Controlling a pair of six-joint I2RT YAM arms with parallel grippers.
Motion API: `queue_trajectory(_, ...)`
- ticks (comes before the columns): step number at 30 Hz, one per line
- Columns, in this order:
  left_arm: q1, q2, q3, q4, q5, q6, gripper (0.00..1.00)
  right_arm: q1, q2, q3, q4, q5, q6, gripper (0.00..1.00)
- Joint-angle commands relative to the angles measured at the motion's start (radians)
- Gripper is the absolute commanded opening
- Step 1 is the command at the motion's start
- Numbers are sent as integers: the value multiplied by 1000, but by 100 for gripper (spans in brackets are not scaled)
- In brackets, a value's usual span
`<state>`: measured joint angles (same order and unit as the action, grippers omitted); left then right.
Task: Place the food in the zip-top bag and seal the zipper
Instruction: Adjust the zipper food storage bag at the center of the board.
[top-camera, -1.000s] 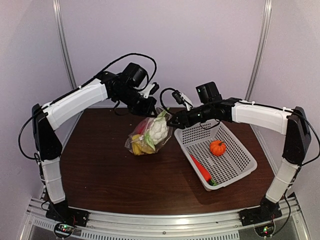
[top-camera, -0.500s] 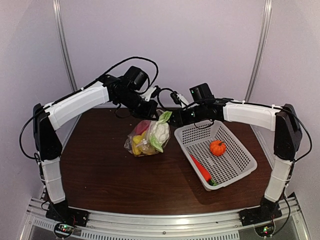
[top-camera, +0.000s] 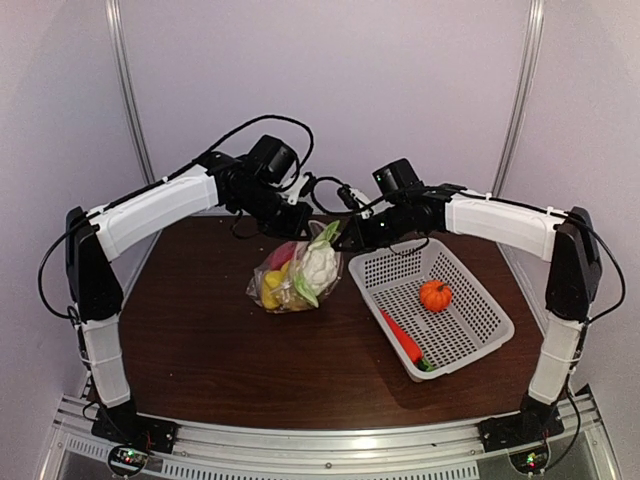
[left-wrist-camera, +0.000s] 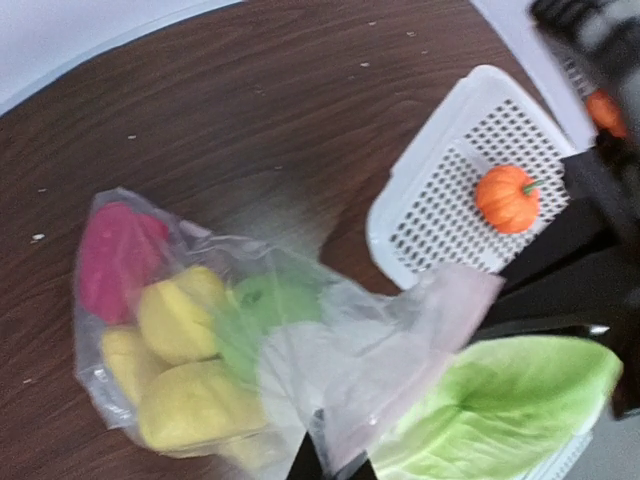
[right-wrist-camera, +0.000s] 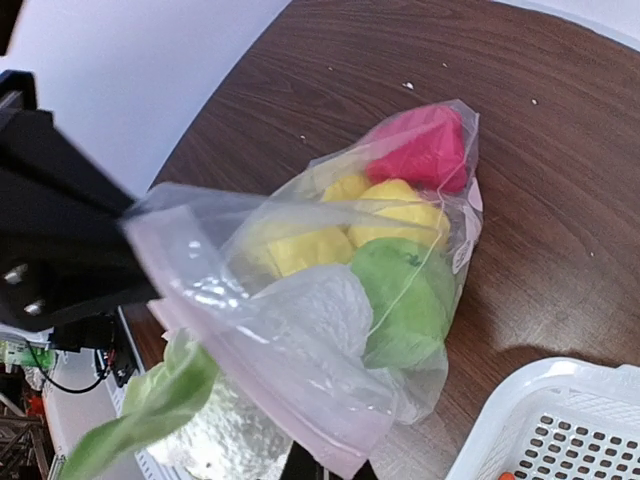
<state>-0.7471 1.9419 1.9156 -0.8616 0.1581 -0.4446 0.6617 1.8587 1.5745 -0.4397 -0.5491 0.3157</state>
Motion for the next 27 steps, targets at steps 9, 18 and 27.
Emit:
queue_trajectory(9,-25,-5,386,-296,-71,112,0,-51,-46,146,-139,-271,150,0)
queue_trajectory(18,-12,-29,135,-343,-386,86,0,-77,-66,85,-170,-203,97,0)
queue_trajectory(27,-69,-171,-18,-171,-159,13,65,-109,-29,44,18,-380,300,0)
